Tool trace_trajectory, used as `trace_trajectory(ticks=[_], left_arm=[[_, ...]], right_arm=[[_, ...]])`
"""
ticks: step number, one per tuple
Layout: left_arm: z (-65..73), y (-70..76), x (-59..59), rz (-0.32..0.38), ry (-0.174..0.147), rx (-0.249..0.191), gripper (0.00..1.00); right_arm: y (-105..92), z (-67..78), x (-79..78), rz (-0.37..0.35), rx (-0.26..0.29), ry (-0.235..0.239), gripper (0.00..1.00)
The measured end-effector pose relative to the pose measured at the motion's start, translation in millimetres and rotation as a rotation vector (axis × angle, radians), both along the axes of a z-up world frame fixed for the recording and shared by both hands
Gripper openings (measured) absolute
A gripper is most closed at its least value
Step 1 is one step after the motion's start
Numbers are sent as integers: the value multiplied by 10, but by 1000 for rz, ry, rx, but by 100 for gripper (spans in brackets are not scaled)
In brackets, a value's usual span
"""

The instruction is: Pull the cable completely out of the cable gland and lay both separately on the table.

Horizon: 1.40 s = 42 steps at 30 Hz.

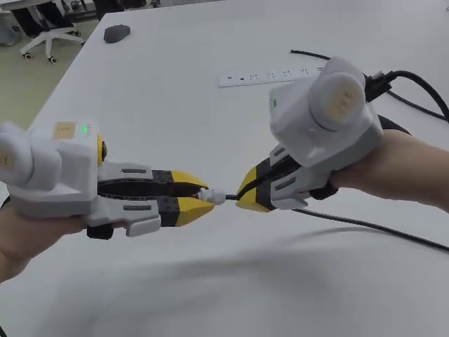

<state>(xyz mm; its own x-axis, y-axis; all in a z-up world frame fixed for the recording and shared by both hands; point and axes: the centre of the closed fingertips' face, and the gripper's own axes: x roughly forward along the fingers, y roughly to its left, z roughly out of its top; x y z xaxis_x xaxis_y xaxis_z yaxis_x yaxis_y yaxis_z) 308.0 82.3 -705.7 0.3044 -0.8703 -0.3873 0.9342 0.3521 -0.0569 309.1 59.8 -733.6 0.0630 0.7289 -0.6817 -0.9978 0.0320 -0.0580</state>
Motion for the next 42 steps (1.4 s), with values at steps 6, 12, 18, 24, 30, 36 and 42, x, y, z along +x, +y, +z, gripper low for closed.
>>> trace_trajectory(ticks=[6, 12, 18, 24, 30, 36, 42], left_arm=[[6, 177, -37, 42, -1, -1, 15], [4, 363, -64, 92, -7, -12, 15], [-11, 595, -103, 163, 0, -37, 15], [-71, 889, -192, 232, 7, -45, 15], [-101, 1134, -272, 299, -1, -89, 15], [-198, 1316, -377, 350, 9, -120, 15], [-295, 1493, -453, 398, 12, -133, 15]], right_arm=[[-114, -81, 16, -9, -41, -8, 0], [-148, -93, 34, -16, -44, 2, 0], [-106, -107, 77, -30, -43, 21, 0], [-15, -163, 75, -18, -58, 31, 0], [115, -205, 81, -11, -89, 39, 0], [368, -213, 53, -30, -76, 79, 0], [686, -177, 28, -21, -44, 103, 0]])
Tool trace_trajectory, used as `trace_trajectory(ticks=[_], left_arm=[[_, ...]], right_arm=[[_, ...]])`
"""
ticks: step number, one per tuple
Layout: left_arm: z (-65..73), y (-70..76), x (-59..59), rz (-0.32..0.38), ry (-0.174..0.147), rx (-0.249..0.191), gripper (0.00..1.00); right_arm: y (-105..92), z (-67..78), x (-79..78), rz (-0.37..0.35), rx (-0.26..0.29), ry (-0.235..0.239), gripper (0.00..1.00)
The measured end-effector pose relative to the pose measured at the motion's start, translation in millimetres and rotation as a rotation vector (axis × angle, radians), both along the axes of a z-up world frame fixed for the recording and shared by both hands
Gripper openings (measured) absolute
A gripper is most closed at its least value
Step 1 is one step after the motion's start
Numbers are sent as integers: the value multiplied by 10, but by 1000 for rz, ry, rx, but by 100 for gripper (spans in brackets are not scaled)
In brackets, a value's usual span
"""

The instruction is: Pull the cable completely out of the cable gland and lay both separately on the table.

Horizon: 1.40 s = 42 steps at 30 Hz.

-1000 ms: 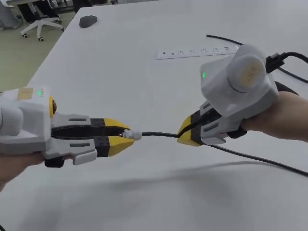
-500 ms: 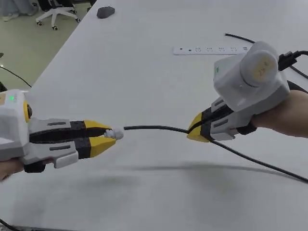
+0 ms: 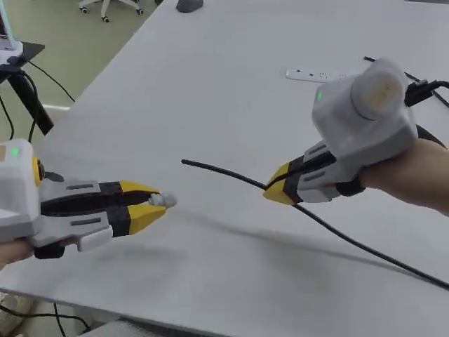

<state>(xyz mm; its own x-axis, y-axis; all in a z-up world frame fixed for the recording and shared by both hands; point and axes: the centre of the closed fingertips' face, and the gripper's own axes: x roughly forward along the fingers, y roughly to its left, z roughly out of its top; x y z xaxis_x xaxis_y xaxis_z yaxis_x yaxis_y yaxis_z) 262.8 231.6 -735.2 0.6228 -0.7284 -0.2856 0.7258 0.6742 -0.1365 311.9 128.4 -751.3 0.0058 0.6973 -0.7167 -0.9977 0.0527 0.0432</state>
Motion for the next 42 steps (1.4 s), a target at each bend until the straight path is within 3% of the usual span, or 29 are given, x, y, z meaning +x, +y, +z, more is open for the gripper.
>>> trace_trajectory(ticks=[1, 4, 11, 15, 17, 22, 23, 24, 25, 26, 29, 31, 37, 42], left_arm=[[-5, 60, 7, 24, -16, 6, 15], [-44, 129, -26, 59, -26, 5, 15], [-218, 301, -87, 144, -48, 32, 15], [-296, 389, -108, 192, -27, 6, 15], [-319, 416, -102, 211, -33, 13, 15], [-379, 439, -92, 230, -30, -9, 15], [-407, 468, -84, 239, -49, 17, 15], [-435, 474, -87, 240, -38, 17, 15], [-451, 474, -86, 245, -23, -16, 15], [-470, 484, -83, 247, -31, -7, 15], [-559, 502, -63, 252, -13, -10, 15], [-582, 527, -52, 259, -3, -26, 15], [-629, 509, -49, 260, 3, -18, 15], [-706, 510, -63, 258, 19, -29, 15]], right_arm=[[63, -3, 5, 3, 1, -1, 0], [218, -3, 8, -5, 17, 17, 0], [621, -79, -26, -62, 79, 119, 0], [843, -106, -28, -96, 121, 140, 0], [941, -105, -22, -131, 151, 143, 0], [1098, -229, -42, -164, 155, 170, 0], [1136, -263, -50, -165, 159, 176, 0], [1161, -285, -59, -168, 161, 184, 0], [1189, -322, -53, -177, 160, 183, 0], [1208, -347, -56, -178, 160, 183, 0], [1257, -408, -82, -184, 164, 188, 0], [1264, -429, -67, -189, 161, 159, 0], [1286, -537, -5, -201, 137, 119, 0], [1299, -589, 28, -205, 129, 122, 0]])
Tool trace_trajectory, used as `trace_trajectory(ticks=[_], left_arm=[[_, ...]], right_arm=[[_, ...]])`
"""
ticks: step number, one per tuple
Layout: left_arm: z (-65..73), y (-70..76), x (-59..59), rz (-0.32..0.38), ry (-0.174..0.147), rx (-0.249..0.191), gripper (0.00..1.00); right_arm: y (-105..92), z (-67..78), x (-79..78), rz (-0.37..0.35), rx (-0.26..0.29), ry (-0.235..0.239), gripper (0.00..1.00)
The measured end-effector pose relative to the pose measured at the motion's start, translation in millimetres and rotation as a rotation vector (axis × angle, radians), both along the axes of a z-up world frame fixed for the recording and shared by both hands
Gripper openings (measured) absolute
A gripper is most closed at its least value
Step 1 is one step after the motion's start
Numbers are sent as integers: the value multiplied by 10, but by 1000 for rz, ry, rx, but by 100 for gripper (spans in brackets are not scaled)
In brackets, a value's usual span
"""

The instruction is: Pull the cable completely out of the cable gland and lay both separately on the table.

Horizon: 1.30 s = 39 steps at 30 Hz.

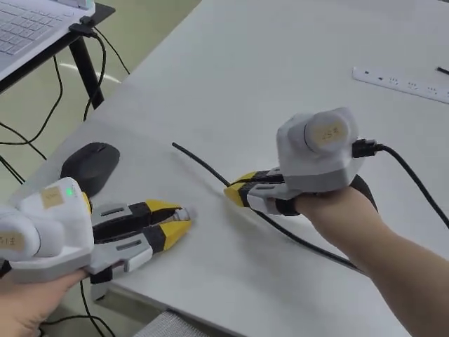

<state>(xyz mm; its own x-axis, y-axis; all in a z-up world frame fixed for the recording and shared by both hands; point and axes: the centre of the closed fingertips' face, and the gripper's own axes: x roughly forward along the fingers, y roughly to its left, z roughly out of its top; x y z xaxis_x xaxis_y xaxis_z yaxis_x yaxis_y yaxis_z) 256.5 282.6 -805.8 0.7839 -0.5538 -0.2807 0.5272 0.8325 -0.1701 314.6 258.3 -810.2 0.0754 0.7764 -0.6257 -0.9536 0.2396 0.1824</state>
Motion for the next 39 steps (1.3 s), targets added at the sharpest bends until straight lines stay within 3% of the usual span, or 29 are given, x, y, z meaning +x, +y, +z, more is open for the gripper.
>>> trace_trajectory(ticks=[3, 4, 5, 10, 13, 17, 18, 20, 26, 30, 35, 38, 39], left_arm=[[-10, -16, -12, 3, 0, 1, 15], [-25, -23, -17, 1, 2, 3, 15], [-19, -18, -20, 4, -7, 1, 15], [-14, 6, -18, 18, -13, -22, 15], [-10, 14, -14, 27, -6, -42, 16], [-20, 70, 7, 46, -7, -41, 16], [-17, 65, 7, 45, -9, -39, 16], [-15, 48, 15, 48, -8, -30, 17], [-3, 63, 43, 71, -4, -48, 39], [18, 44, 65, 73, -7, -48, 63], [126, 12, 103, 68, -17, -72, 80], [238, 6, 166, 80, -18, -91, 99], [262, 9, 178, 73, -18, -69, 100]], right_arm=[[5, -27, -5, 7, -4, -6, 0], [4, -42, 2, 13, -14, -32, 0], [-1, -53, 33, 27, -36, -91, 0], [6, -87, 41, -3, -47, -89, 0], [0, -108, 78, 12, -68, -151, 0], [-1, -116, 90, 12, -80, -171, 0], [-10, -115, 131, 5, -89, -205, 2], [-8, -115, 125, 2, -83, -185, 6], [0, -113, 116, -5, -72, -175, 22], [1, -109, 107, -20, -65, -151, 27], [-5, -31, 151, -57, -25, -153, 51], [-9, 17, 209, -99, 15, -147, 94], [-14, 32, 228, -107, 28, -148, 95]])
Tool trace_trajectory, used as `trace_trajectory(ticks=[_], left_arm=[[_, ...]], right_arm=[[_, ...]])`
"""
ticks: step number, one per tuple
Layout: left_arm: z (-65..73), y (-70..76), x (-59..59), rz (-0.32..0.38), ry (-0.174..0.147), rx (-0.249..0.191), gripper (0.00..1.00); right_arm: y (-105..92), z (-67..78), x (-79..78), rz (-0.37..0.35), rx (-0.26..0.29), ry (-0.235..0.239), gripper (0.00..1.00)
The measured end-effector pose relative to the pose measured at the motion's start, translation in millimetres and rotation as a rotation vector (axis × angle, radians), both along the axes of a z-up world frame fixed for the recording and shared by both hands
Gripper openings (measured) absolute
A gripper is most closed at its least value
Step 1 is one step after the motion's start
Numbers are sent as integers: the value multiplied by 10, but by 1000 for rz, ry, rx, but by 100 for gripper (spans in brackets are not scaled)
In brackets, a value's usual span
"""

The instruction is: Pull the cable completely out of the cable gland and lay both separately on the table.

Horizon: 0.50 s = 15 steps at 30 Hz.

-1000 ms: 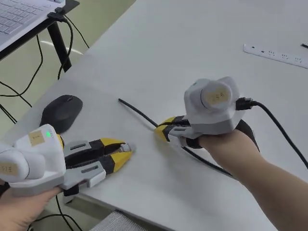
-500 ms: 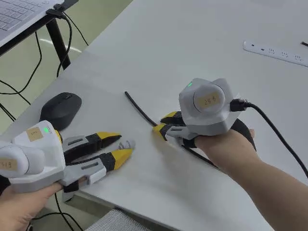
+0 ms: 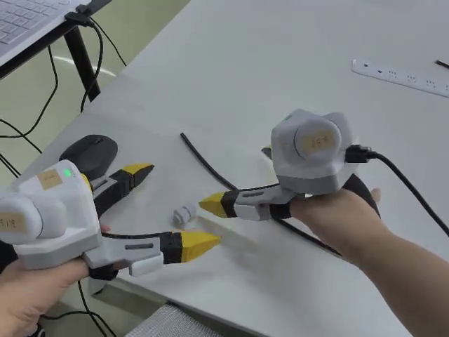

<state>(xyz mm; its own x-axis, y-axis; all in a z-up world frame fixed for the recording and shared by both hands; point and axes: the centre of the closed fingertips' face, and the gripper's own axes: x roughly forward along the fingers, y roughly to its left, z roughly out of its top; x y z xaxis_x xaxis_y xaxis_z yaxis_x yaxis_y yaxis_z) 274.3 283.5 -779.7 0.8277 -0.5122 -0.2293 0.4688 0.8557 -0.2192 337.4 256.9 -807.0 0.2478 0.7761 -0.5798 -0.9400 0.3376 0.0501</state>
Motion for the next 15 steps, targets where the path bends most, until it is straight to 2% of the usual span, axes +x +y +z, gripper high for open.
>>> trace_trajectory(ticks=[1, 2, 3, 5, 8, 9, 11, 13, 14, 15], left_arm=[[13, -5, 1, -6, -3, 22, 100], [55, -34, 13, -25, -16, 22, 100], [106, -75, 17, -49, -15, 2, 100], [150, -73, 53, -52, -20, 13, 100], [202, -90, 88, -68, -28, 9, 100], [225, -112, 94, -82, -37, 24, 100], [263, -150, 105, -110, -62, 60, 100], [292, -197, 137, -129, -56, 58, 100], [300, -237, 162, -149, -52, 57, 100], [304, -261, 181, -159, -49, 62, 100]], right_arm=[[-72, -13, -10, 18, -28, 9, 97], [-122, -42, 12, 3, -55, 9, 98], [-179, -23, 52, 0, -66, -19, 99], [-279, 6, 37, -7, -75, -8, 99], [-453, 58, 86, -24, -91, -27, 99], [-514, 62, 101, -25, -103, -30, 99], [-687, 116, 150, -33, -128, -60, 99], [-881, 166, 190, -48, -147, -72, 99], [-1052, 172, 220, -61, -188, -89, 99], [-1150, 187, 232, -66, -201, -98, 99]])
